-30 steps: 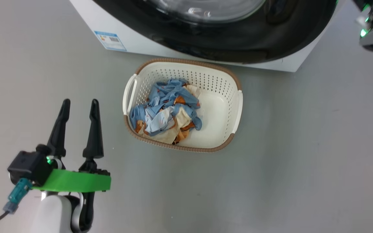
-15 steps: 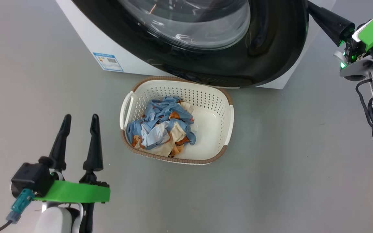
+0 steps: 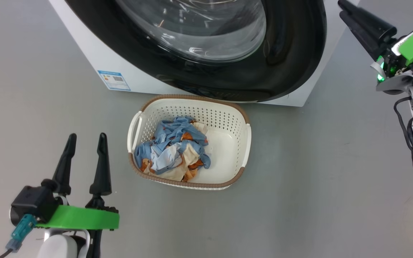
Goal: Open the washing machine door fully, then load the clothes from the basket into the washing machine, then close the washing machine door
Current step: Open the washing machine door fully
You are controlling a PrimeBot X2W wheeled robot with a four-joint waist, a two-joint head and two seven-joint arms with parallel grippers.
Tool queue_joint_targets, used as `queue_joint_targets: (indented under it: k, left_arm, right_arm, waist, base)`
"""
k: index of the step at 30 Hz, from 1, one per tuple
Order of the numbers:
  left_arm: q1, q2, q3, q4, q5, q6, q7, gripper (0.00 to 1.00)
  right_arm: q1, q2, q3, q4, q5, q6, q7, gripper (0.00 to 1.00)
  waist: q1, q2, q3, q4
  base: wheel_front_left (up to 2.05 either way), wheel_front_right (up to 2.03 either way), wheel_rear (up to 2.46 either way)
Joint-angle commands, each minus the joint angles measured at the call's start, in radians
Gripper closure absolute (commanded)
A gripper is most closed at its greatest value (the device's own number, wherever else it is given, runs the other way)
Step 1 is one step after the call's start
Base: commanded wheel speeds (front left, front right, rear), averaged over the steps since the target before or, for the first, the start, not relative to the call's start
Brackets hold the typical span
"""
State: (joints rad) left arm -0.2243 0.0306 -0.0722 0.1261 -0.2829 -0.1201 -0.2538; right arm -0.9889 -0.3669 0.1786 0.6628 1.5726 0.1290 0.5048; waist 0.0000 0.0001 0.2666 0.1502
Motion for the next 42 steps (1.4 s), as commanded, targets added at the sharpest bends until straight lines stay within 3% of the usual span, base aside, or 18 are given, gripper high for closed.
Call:
queue_joint_targets:
  k: [1, 8, 15, 26, 31, 37, 42]
  left_arm:
    - [0.000, 0.020, 0.032, -0.025, 0.010, -0.006, -0.008, 0.00]
    - [0.009, 0.020, 0.043, -0.036, 0.019, -0.007, -0.008, 0.00]
    - [0.013, 0.020, 0.049, -0.038, 0.030, -0.008, -0.008, 0.00]
    - [0.017, 0.020, 0.041, -0.041, 0.039, -0.010, -0.008, 0.00]
    - [0.020, 0.020, 0.037, -0.044, 0.039, -0.010, -0.008, 0.00]
    - [0.021, 0.020, 0.035, -0.048, 0.043, -0.010, -0.008, 0.00]
    - [0.014, 0.020, 0.032, -0.049, 0.050, -0.010, -0.008, 0.00]
  right_arm:
    - [0.029, -0.011, -0.001, -0.055, -0.007, 0.002, -0.011, 0.00]
    - [0.132, -0.037, 0.000, -0.216, -0.037, 0.002, -0.049, 0.00]
    - [0.284, -0.079, 0.022, -0.420, -0.142, 0.002, -0.140, 0.00]
    - [0.486, -0.172, 0.062, -0.619, -0.496, 0.002, -0.439, 0.00]
    - [0.573, -0.201, 0.070, -0.649, -0.678, 0.002, -0.579, 0.00]
    - [0.663, -0.170, 0.043, -0.644, -0.801, 0.002, -0.708, 0.00]
    - [0.697, -0.142, 0.044, -0.620, -0.874, 0.002, -0.752, 0.00]
  waist:
    - [0.0000, -0.0001, -0.006, -0.008]
    - [0.0000, -0.0001, -0.003, -0.030]
    - [0.0000, -0.0001, -0.006, -0.056]
    - [0.0000, -0.0001, -0.009, -0.066]
    - [0.0000, -0.0001, -0.007, -0.067]
    - [0.0000, -0.0001, 0.002, -0.071]
    - [0.0000, -0.0001, 0.016, -0.073]
  base:
    - [0.00, 0.00, 0.00]
    - [0.00, 0.00, 0.00]
    - [0.00, 0.00, 0.00]
    - [0.00, 0.00, 0.00]
    - [0.00, 0.00, 0.00]
    - [0.00, 0.00, 0.00]
    - [0.00, 0.00, 0.00]
